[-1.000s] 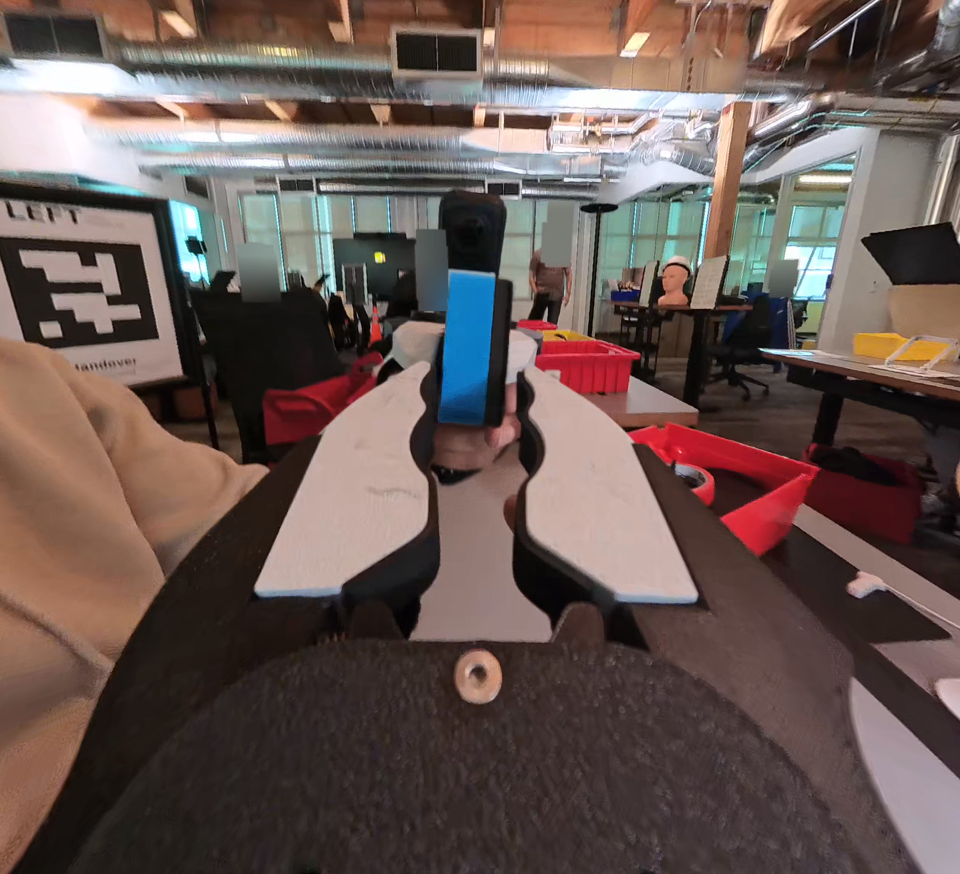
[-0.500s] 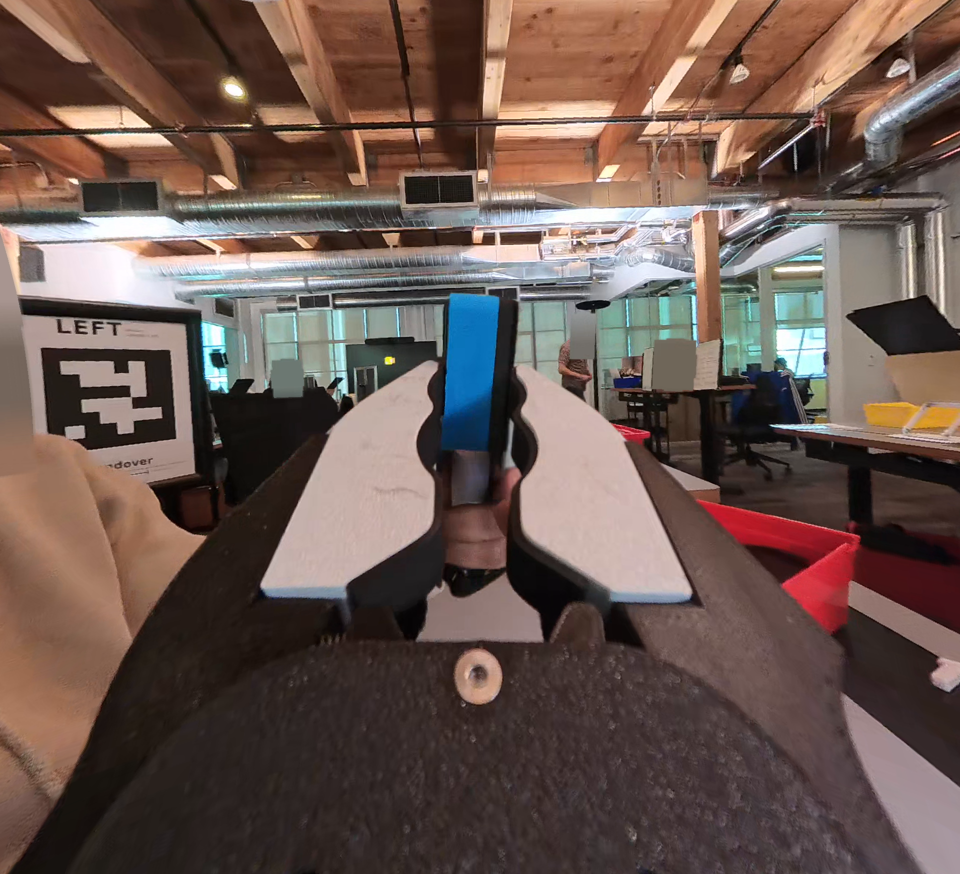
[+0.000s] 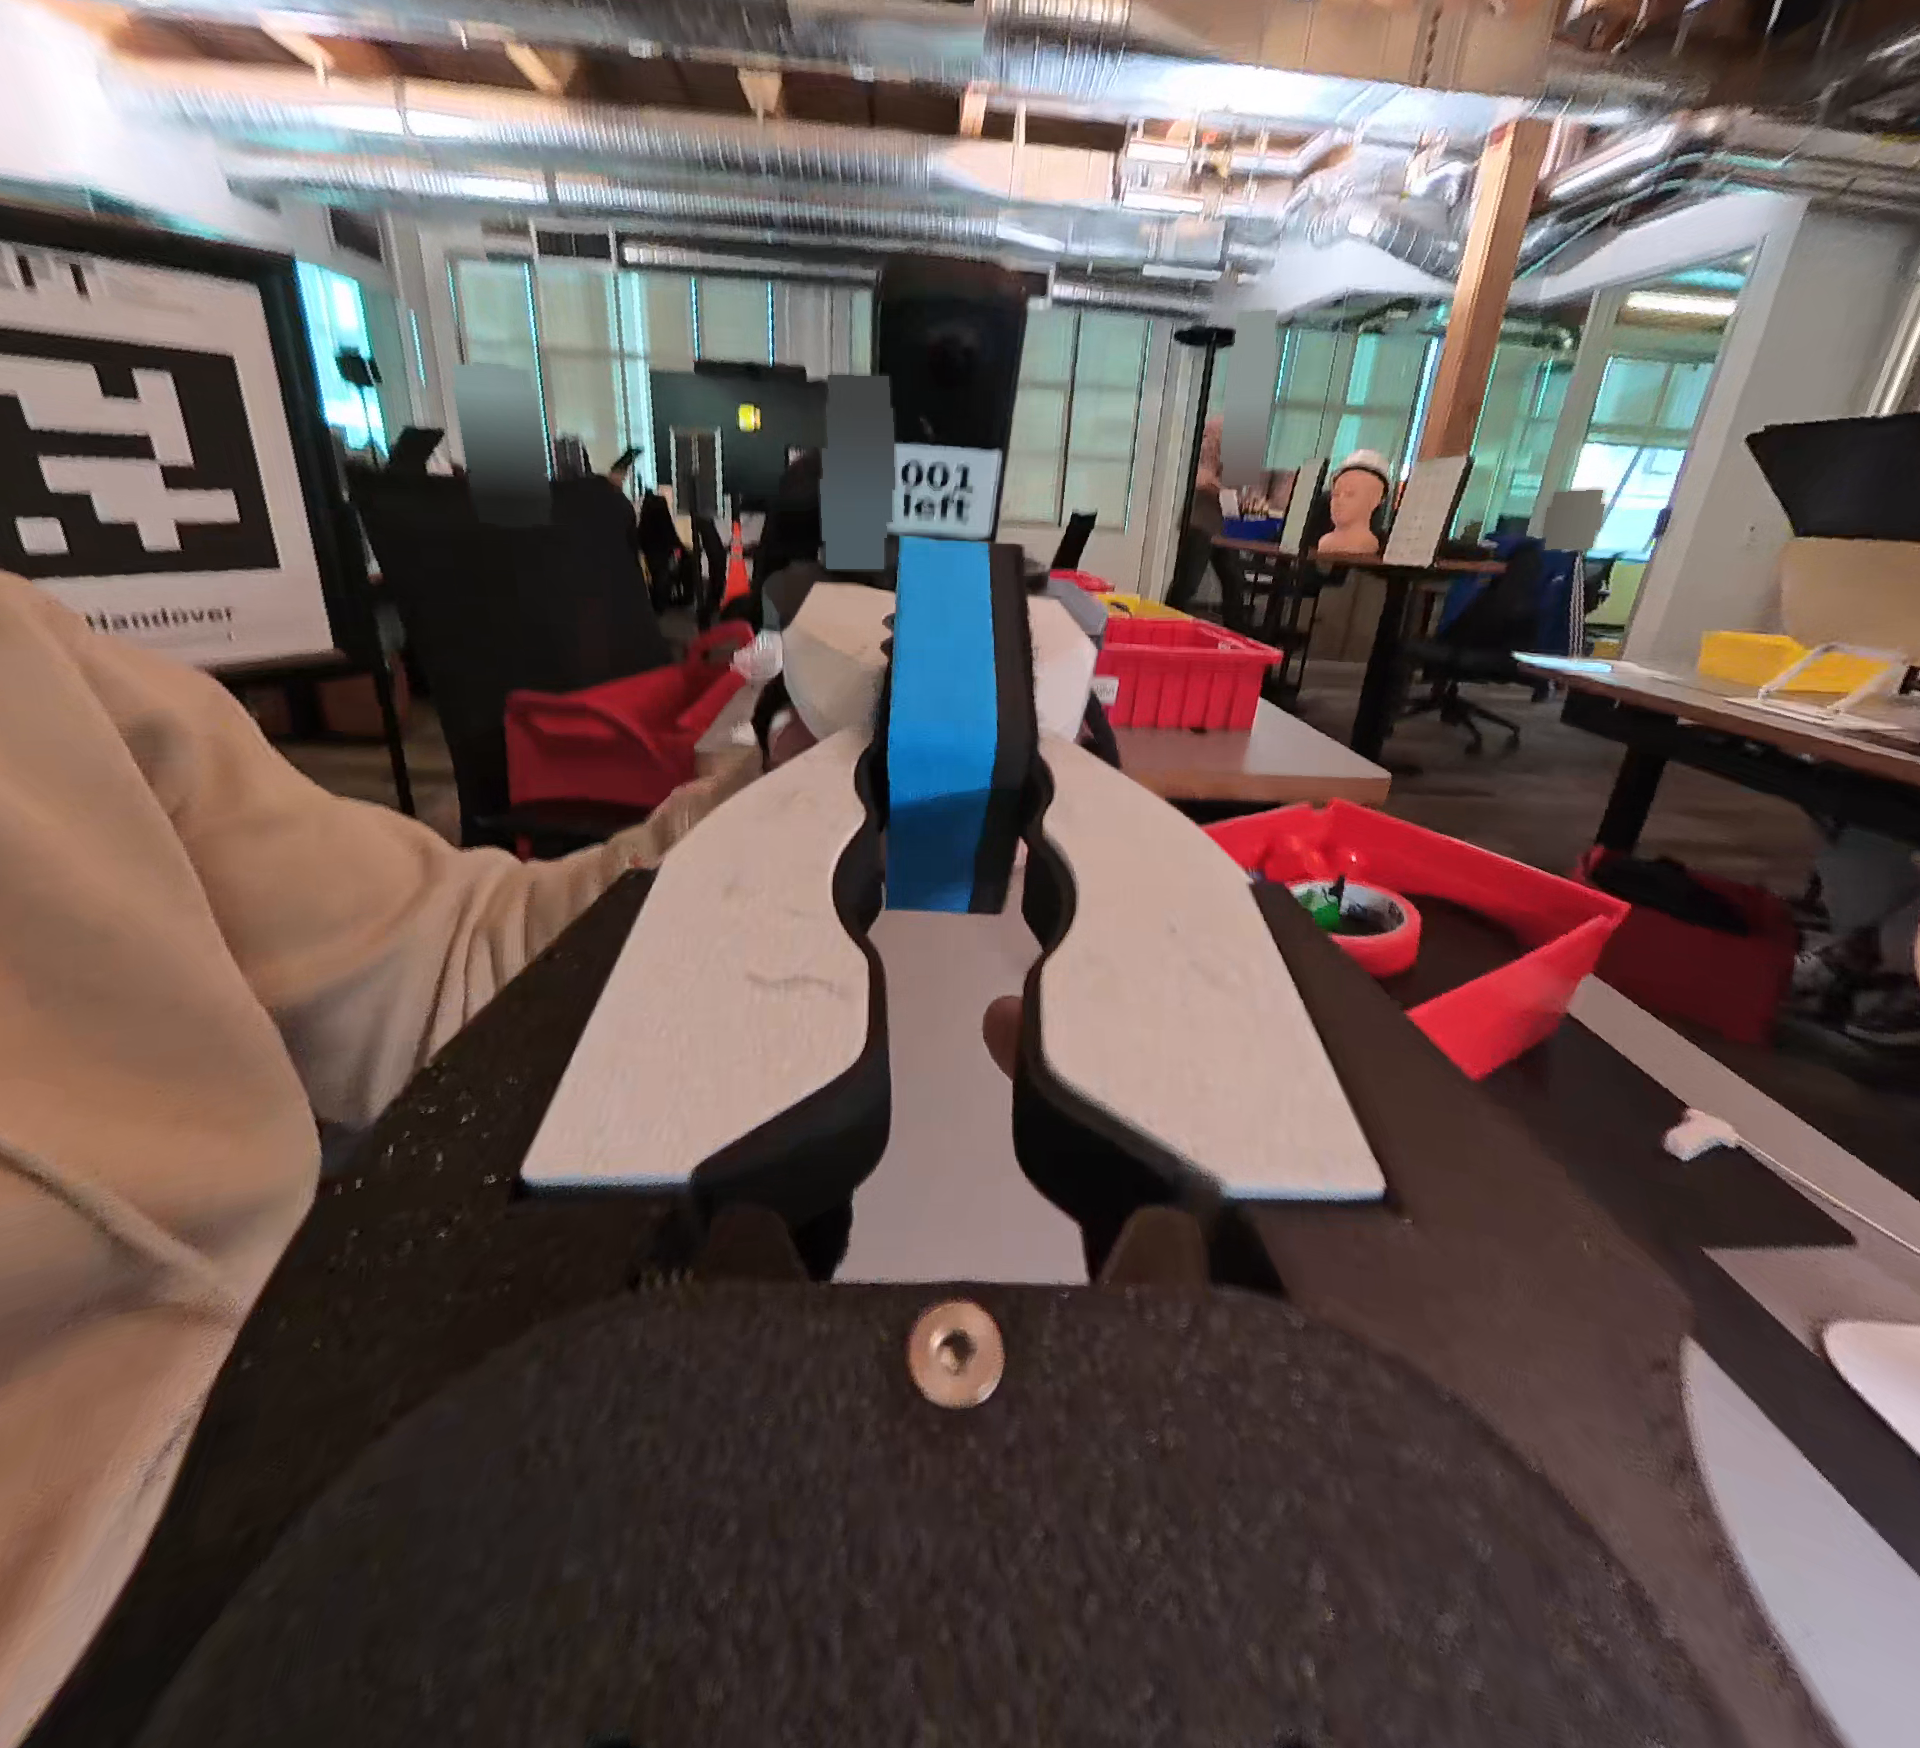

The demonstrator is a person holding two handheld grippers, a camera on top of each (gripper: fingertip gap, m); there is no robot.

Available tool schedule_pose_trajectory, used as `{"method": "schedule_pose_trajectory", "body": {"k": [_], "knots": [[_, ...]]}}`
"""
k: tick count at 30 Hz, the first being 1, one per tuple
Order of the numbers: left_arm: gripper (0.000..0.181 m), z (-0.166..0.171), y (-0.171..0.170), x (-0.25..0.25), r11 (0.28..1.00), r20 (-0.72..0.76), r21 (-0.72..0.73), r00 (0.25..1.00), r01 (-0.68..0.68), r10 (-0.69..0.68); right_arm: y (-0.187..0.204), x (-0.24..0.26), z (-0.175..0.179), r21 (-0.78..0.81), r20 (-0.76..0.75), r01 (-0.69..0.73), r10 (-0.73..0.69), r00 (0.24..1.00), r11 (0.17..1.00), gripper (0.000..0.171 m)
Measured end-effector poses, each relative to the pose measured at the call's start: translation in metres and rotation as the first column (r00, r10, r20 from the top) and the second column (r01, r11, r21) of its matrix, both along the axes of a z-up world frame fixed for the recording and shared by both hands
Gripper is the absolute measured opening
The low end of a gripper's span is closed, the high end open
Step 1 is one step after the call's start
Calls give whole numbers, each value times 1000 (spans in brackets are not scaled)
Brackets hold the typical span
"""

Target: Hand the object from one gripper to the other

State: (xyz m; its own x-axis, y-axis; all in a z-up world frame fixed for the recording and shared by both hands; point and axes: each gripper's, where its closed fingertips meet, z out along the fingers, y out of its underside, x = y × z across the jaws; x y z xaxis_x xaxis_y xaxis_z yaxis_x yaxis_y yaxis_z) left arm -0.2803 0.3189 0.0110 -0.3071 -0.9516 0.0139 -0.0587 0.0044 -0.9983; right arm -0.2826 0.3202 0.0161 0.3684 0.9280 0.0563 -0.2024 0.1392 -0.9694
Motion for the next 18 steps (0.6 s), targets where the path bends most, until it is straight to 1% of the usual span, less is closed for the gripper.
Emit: {"method": "schedule_pose_trajectory", "body": {"k": [2, 3, 5, 6, 7, 9, 11, 13, 15, 18], "knots": [[31, 15, 2, 1, 1000, 129, -25, 991, -18, 21, -2, 4, 11, 16, -113, -6, 7, 994, 1000, 23], [32, 19, 3, 2, 999, 166, -53, 986, -13, 21, -3, 8, 16, 15, -181, -15, 18, 983, 1000, 23], [35, 19, 1, 9, 994, 188, -105, 982, 12, 9, -4, 14, 25, 16, -306, -37, 40, 951, 999, 23], [34, 20, 1, 12, 992, 206, -124, 978, 17, 9, -3, 15, 27, 10, -352, -45, 45, 935, 999, 23], [24, 21, -1, 13, 989, 228, -141, 974, 33, 0, -2, 15, 26, -4, -377, -49, 44, 925, 999, 23], [23, 21, 2, 14, 987, 228, -157, 974, 33, 4, 3, 15, 23, -27, -409, -41, 26, 912, 999, 23], [23, 16, 5, 11, 990, 170, -138, 985, 20, 4, 6, 13, 18, -44, -361, -43, 24, 932, 998, 23], [23, 10, 5, 6, 994, 88, -112, 996, 16, -7, 7, 9, 11, -51, -239, -45, 31, 970, 998, 24], [23, 0, 6, 0, 997, -11, -80, 1000, 4, -5, 4, 12, 10, -28, -168, -33, 27, 985, 999, 28], [23, -21, 3, -8, 999, -154, -27, 987, 32, -36, 1, 12, 3, -18, -42, -28, 27, 999, 999, 32]]}}
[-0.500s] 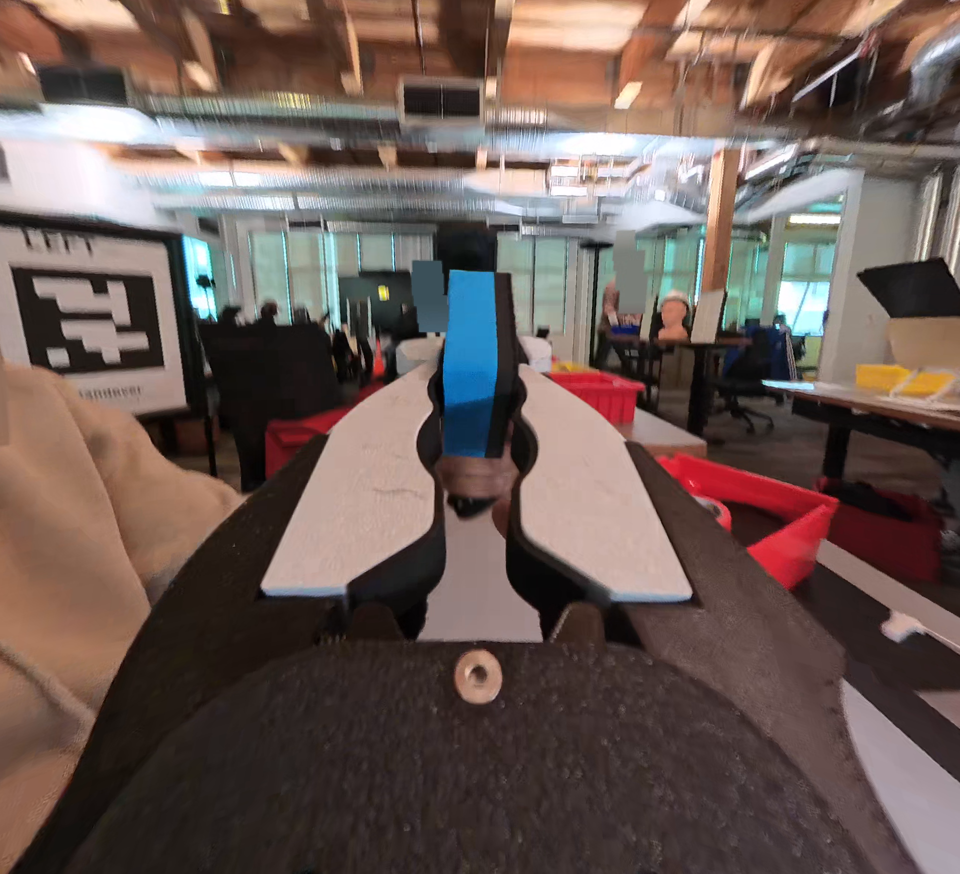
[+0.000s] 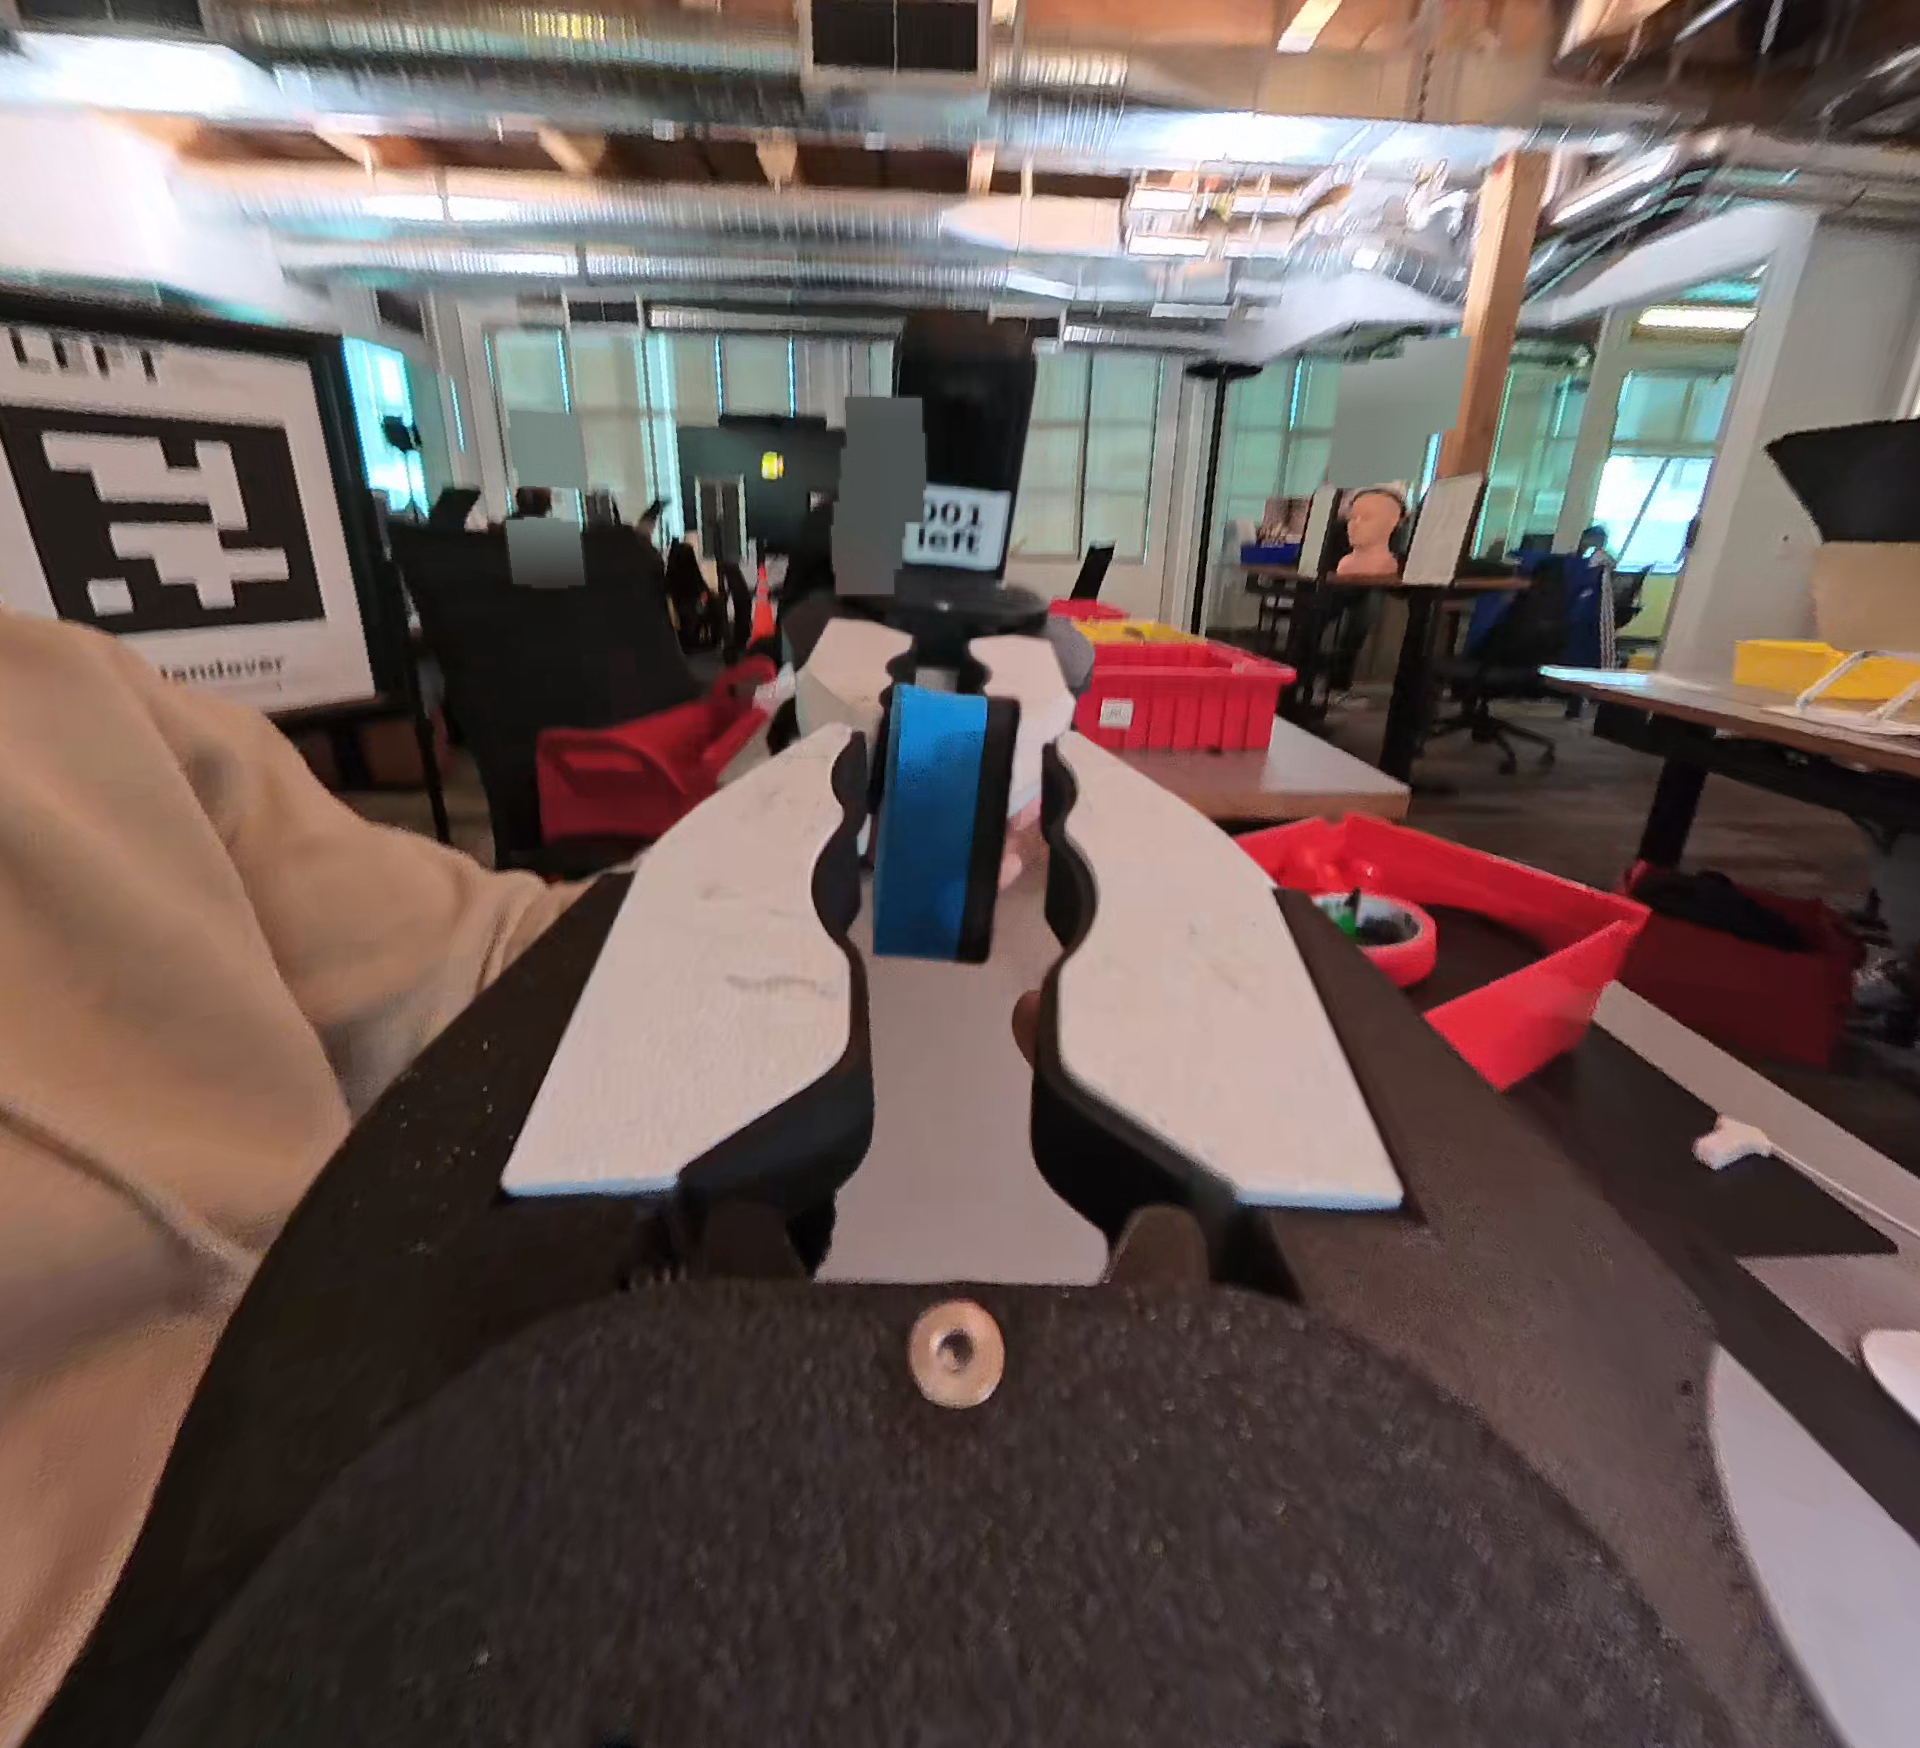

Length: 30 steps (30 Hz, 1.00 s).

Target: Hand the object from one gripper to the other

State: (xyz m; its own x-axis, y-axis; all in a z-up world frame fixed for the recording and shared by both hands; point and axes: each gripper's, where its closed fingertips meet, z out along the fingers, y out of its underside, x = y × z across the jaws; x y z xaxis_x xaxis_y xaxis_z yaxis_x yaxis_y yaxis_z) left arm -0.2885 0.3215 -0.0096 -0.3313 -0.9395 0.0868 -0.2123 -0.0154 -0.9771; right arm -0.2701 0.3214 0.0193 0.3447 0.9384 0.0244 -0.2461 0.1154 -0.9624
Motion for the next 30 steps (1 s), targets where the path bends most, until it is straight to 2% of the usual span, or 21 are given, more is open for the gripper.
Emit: {"method": "schedule_pose_trajectory", "body": {"k": [3, 5, 7, 10, 12, 14, 17, 18, 19, 20, 22, 24, 27, 30], "knots": [[23, -19, -6, -1, 998, -106, 41, 994, 40, -35, -6, -14, -21, -41, 141, -61, 66, 988, 997, 33], [23, -28, -9, -2, 995, -152, 76, 987, 57, -45, -7, -23, -40, -46, 256, -67, 77, 964, 997, 24], [23, -25, -4, -2, 994, -121, 104, 992, 34, -21, -4, -24, -43, -19, 273, -40, 44, 961, 999, 24], [28, 0, 0, 3, 998, 62, 67, 998, -5, 1, -2, -17, -23, 26, 136, -16, 13, 991, 1000, 23], [37, 12, 2, 8, 1000, 158, 23, 987, -16, 12, -1, -1, 4, 47, -88, 7, -2, 996, 999, 23], [39, 17, 5, 18, 999, 222, -17, 974, -45, 48, -2, 12, 20, 26, -269, -21, 28, 963, 999, 23], [31, 22, -2, 29, 994, 286, -105, 958, 4, 26, 4, 10, 17, 3, -331, -6, 7, 943, 1000, 23], [24, 21, -1, 31, 994, 286, -106, 958, -4, 34, 6, 6, 13, -4, -322, -3, 2, 947, 1000, 24], [24, 20, 3, 30, 995, 275, -93, 960, -26, 50, 7, 3, 11, -19, -317, -11, 4, 949, 1000, 23], [23, 16, 8, 27, 996, 235, -83, 970, -43, 62, 11, 1, 7, -45, -281, -3, -9, 960, 999, 23], [23, 7, 16, 21, 994, 123, -79, 988, -80, 89, 19, -3, -6, -61, -108, 61, -68, 992, 996, 25], [23, 1, 25, 15, 989, 59, -52, 988, -138, 141, 24, 1, -15, 45, 56, 184, -187, 981, 982, 28], [23, 2, 35, 9, 980, 39, -89, 983, -177, 181, 29, 7, -20, 299, 234, 344, -417, 878, 890, 41], [23, 11, 37, 13, 954, 87, -273, 984, -126, 154, 32, 1, -20, 536, 254, 423, -618, 744, 730, 57]]}}
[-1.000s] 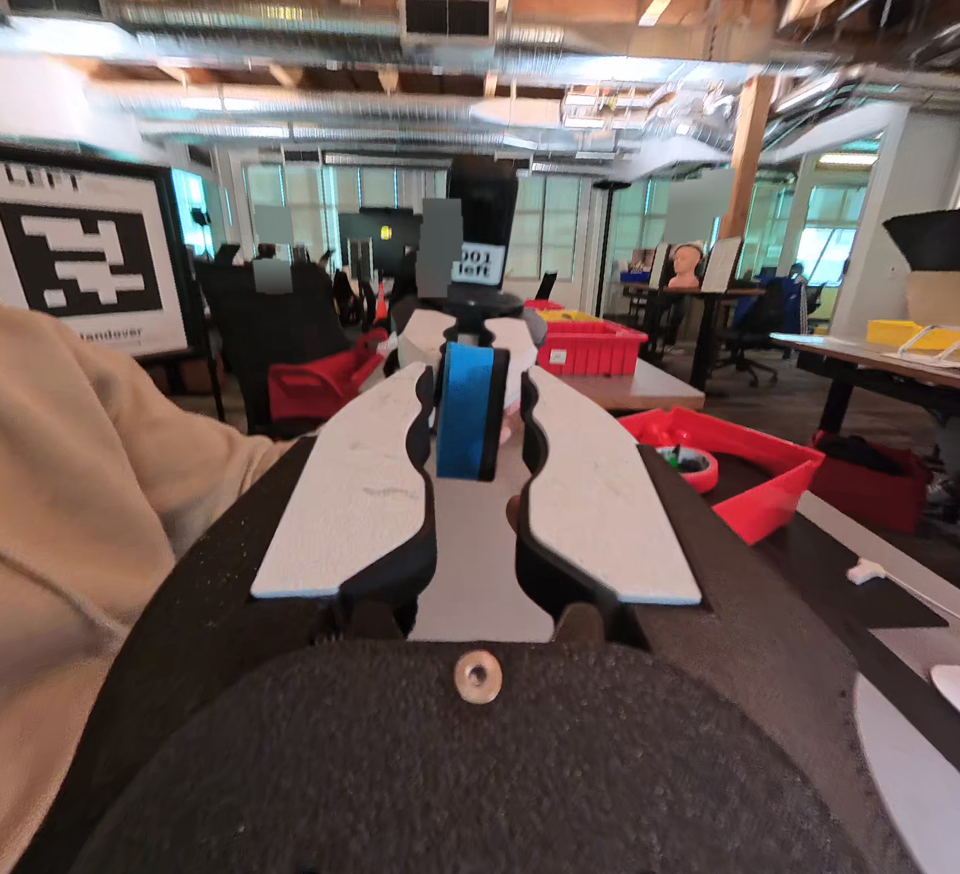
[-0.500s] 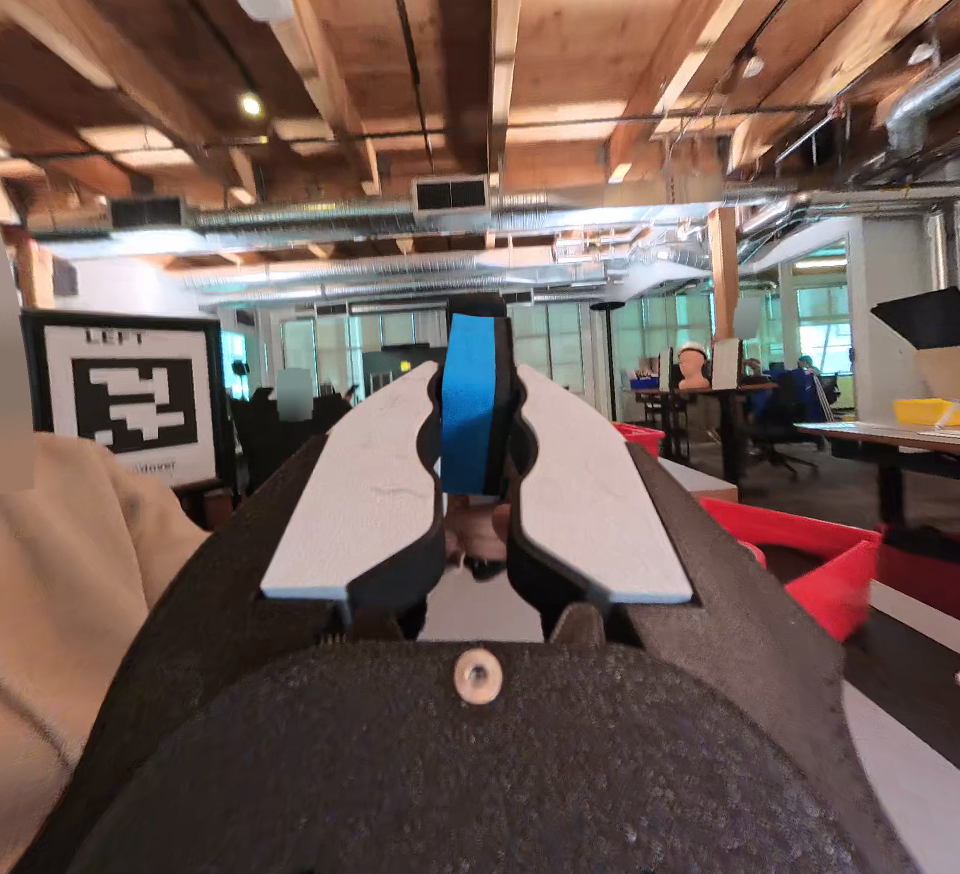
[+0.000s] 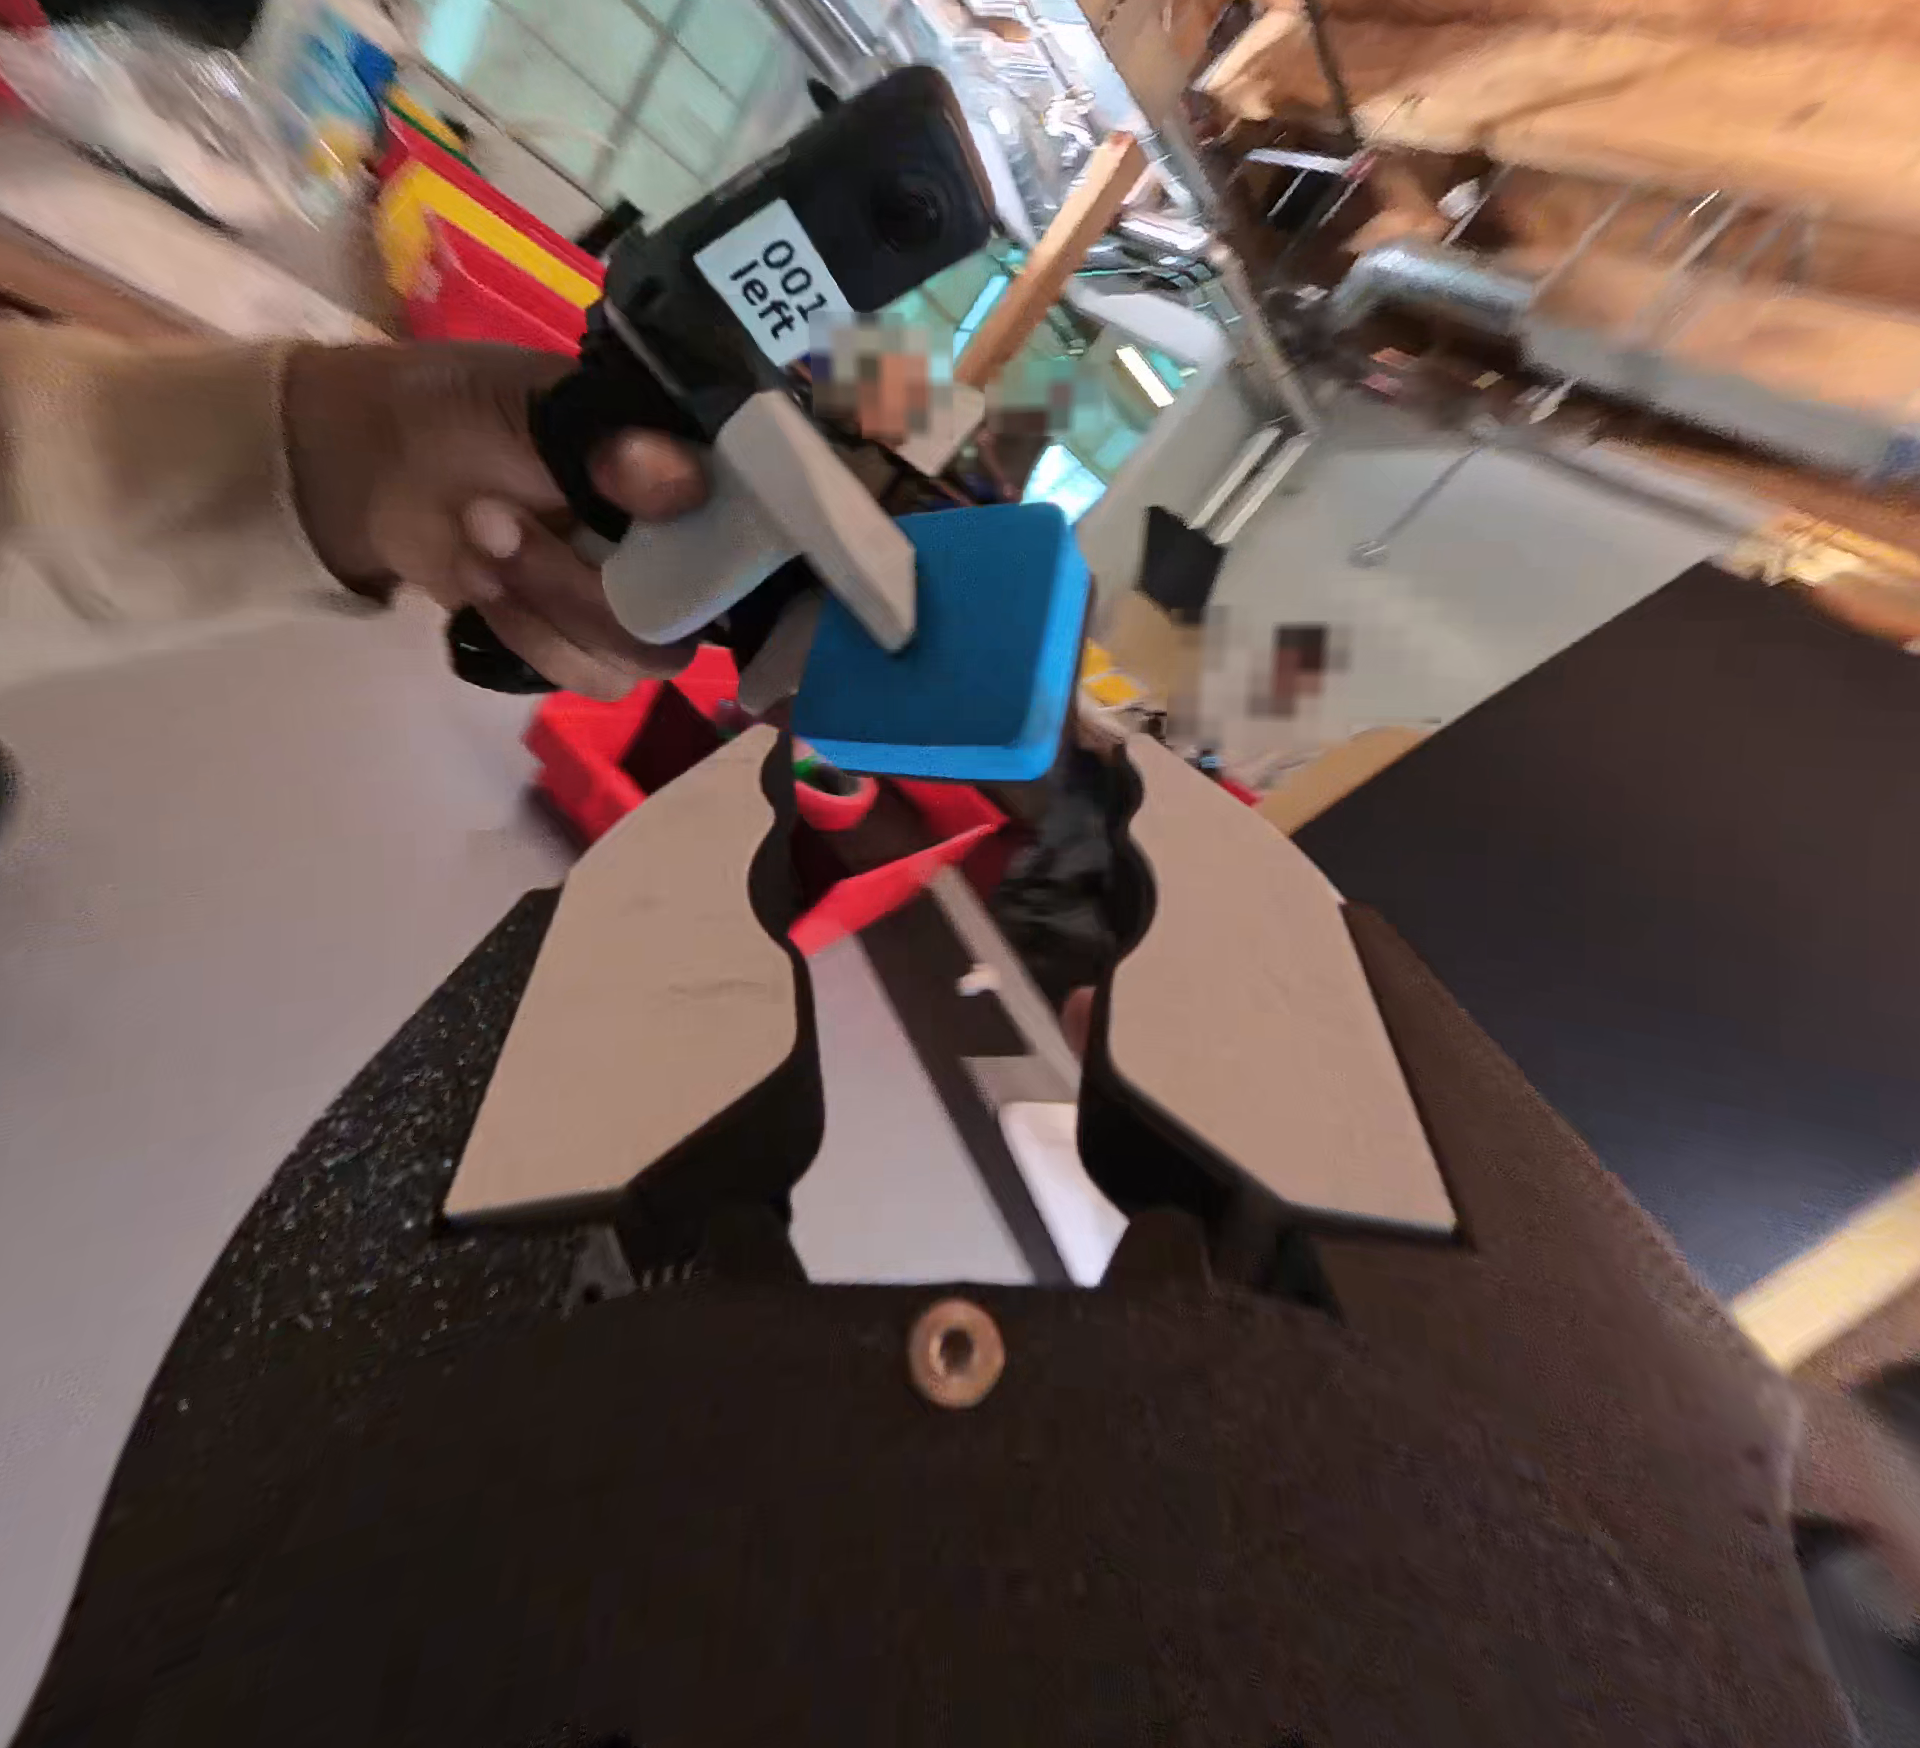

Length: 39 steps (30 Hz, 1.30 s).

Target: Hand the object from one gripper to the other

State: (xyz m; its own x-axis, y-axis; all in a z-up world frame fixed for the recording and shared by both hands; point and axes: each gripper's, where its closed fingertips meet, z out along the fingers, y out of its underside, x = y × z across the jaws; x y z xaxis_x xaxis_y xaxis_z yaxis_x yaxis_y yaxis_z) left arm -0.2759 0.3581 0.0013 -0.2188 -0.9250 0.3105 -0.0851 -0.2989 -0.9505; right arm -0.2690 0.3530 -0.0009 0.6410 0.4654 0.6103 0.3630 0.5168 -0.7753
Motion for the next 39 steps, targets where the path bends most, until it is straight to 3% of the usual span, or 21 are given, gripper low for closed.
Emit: {"method": "schedule_pose_trajectory", "body": {"k": [4, 7, 11, 13, 16, 18, 20, 22, 26, 29, 32, 36, 39], "knots": [[23, 6, -8, 10, 973, 89, -203, 992, 106, -89, 8, -8, -2, 179, 71, 185, -200, 977, 966, 83], [23, 6, -17, 13, 954, 105, -245, 983, 170, -148, 3, 3, 12, 237, 20, 221, -232, 973, 946, 56], [23, -1, -28, 16, 949, 60, -232, 977, 212, -203, -4, 0, 11, 253, 124, 149, -185, 975, 956, 65], [23, -3, -32, 16, 947, 45, -222, 973, 232, -228, -9, -2, 5, 216, 179, 103, -143, 973, 971, 57], [36, 1, -37, 14, 973, 66, -75, 975, 217, -212, -15, 0, 8, 131, 160, 39, -60, 985, 991, 57], [50, 6, -34, 10, 983, 90, 146, 988, 112, -126, -22, 2, 10, -63, 32, -106, 108, 994, 992, 57], [55, 0, -30, 6, 918, 57, 397, 998, 2, -27, -29, 4, 2, -308, -103, -297, 279, 955, 904, 57], [59, -12, -34, 3, 853, -23, 521, 1000, 15, -3, -35, 6, -9, -472, -214, -437, 381, 899, 766, 57], [59, -25, -47, 8, 859, -87, 500, 993, 111, -78, -48, -3, -25, -611, -367, -599, 485, 794, 518, 57], [57, -35, -51, 10, 886, -140, 428, 982, 178, -129, -49, -8, -35, -632, -353, -600, 506, 787, 491, 57], [56, -28, -44, 12, 925, -125, 348, 986, 151, -114, -42, -4, -32, -618, -349, -581, 477, 806, 530, 57], [56, -15, -28, 10, 987, -68, 81, 989, 137, -132, -27, 14, -7, -372, -182, -393, 349, 919, 841, 61], [56, -16, -26, 10, 971, -52, -125, 976, 206, -214, -30, 13, -9, -237, 77, -216, 239, 968, 947, 65]]}}
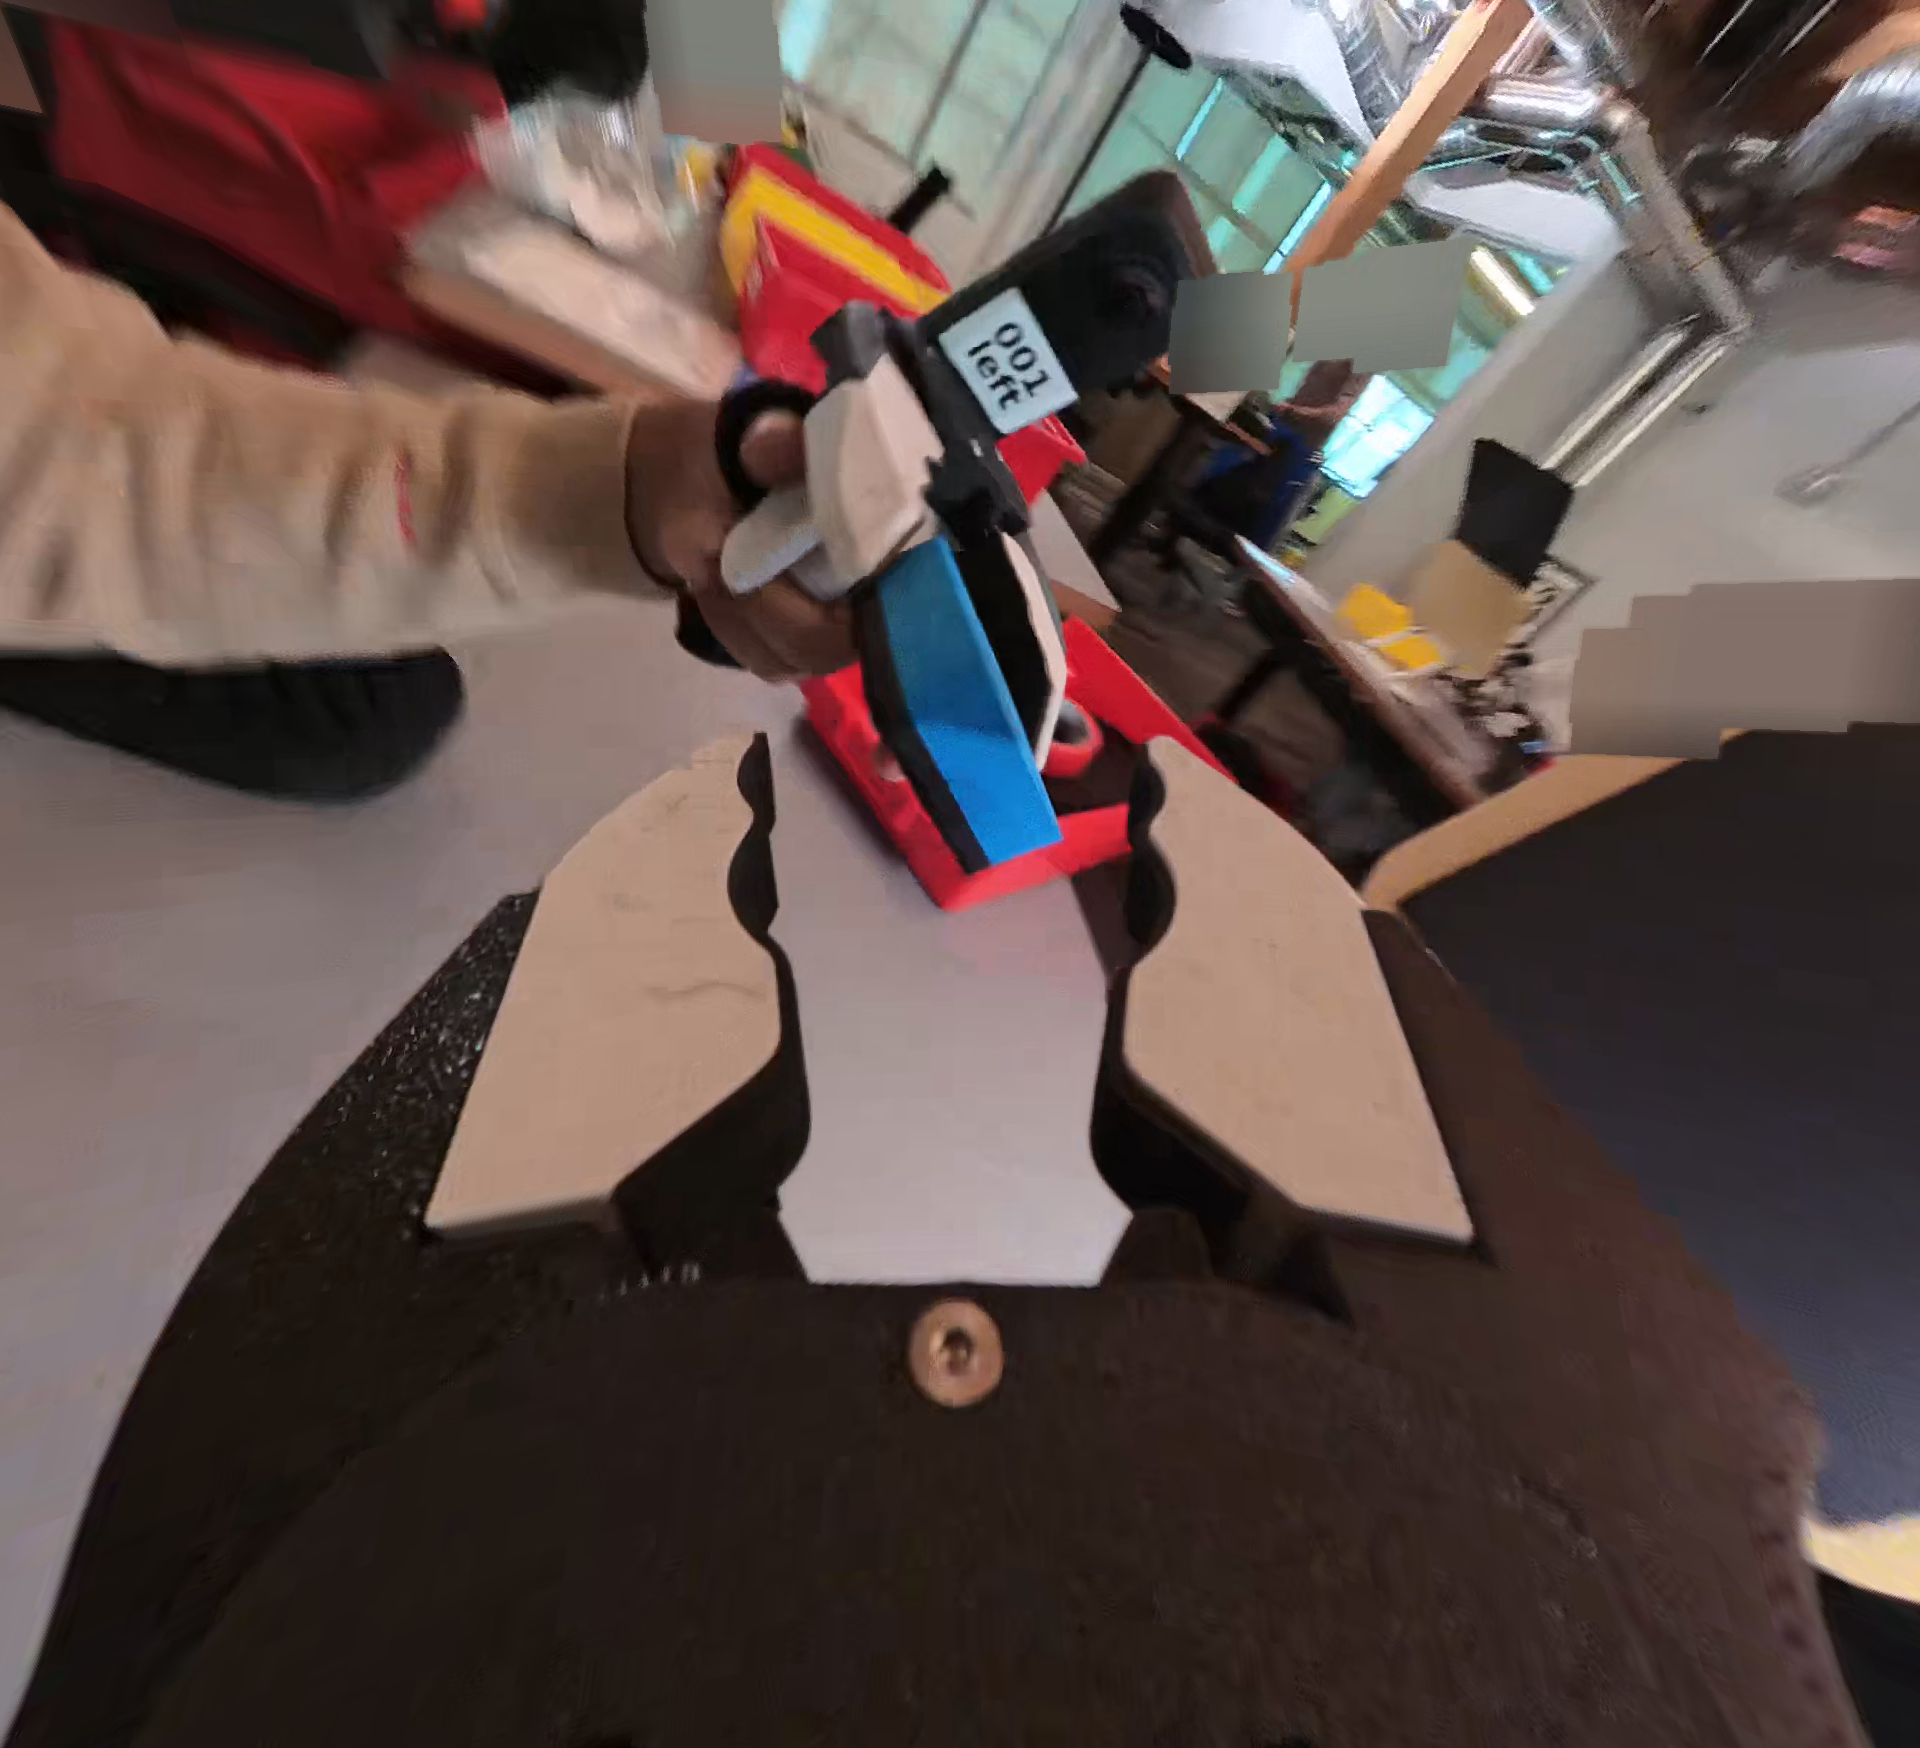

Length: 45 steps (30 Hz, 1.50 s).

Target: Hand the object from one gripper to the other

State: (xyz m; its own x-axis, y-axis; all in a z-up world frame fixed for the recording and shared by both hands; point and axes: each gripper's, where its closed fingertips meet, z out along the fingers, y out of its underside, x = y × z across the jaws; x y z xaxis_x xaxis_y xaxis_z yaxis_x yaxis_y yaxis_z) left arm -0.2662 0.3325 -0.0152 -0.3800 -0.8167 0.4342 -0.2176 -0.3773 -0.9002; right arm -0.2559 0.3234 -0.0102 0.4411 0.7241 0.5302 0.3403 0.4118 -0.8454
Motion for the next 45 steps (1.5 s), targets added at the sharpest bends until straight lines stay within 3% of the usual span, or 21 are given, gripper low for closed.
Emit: {"method": "schedule_pose_trajectory", "body": {"k": [3, 5, 8, 10, 14, 17, 19, 22, 25, 27, 28, 30, 32, 34, 35, 39, 41, 43, 45], "knots": [[56, 0, -12, 2, 987, 8, -116, 994, 111, -111, 4, -10, -11, 152, 166, 81, -107, 980, 985, 57], [56, 2, -17, 3, 982, 23, -130, 990, 138, -136, 10, -10, -15, 252, 229, 124, -183, 956, 960, 25], [57, 13, -15, 0, 998, 110, 17, 992, 63, -65, 6, -10, -10, 125, 143, 82, -100, 985, 989, 23], [60, 21, -10, -4, 978, 189, 198, 982, -62, 24, 3, -5, 2, 1, -7, 29, -29, 1000, 1000, 23], [62, 23, -11, -8, 809, 246, 538, 962, -239, 121, -6, 2, 9, -348, -260, -214, 125, 957, 913, 23], [63, 22, -14, -6, 620, 283, 717, 946, -318, 159, -5, 0, 9, -551, -439, -386, 137, 888, 740, 23], [66, 18, -14, -3, 505, 286, 794, 941, -337, 179, -17, -7, 7, -628, -532, -542, 201, 823, 558, 23], [71, 5, -14, 1, 408, 253, 860, 950, -308, 182, -17, -17, -5, -677, -545, -569, 200, 814, 467, 23], [59, -6, -16, 5, 360, 216, 894, 960, -267, 176, -18, -28, -21, -726, -531, -567, 208, 822, 390, 23], [59, -7, -11, 5, 374, 203, 888, 958, -267, 202, -15, -28, -20, -719, -556, -586, 196, 808, 374, 23], [59, -6, -7, 5, 398, 200, 875, 955, -275, 221, -10, -28, -19, -713, -549, -568, 178, 817, 411, 24], [59, 0, -3, 3, 502, 217, 811, 951, -301, 220, -2, -22, -14, -669, -490, -482, 151, 858, 566, 30], [59, 6, 1, -1, 658, 203, 695, 957, -289, 206, 6, -10, -4, -549, -396, -331, 110, 912, 768, 45], [58, 8, 4, -3, 797, 160, 551, 969, -245, 188, 5, 1, 7, -315, -267, -158, 73, 961, 936, 57], [58, 7, 4, -3, 853, 131, 474, 976, -218, 177, 3, 3, 11, -182, -198, -87, 51, 979, 979, 57], [58, 3, 0, 8, 978, 42, 174, 993, -113, 108, 4, -9, 0, 171, 102, 92, -110, 989, 981, 59], [58, 0, -8, 12, 996, 16, 77, 999, -50, 49, 16, -11, -4, 365, 194, 185, -269, 943, 912, 45], [58, 0, -8, 14, 996, 23, 76, 998, -53, 51, 21, -9, -5, 502, 242, 207, -365, 899, 840, 28], [61, 4, -8, 11, 986, 65, 150, 996, -75, 65, 17, -8, -2, 436, 213, 199, -315, 925, 878, 27]]}}
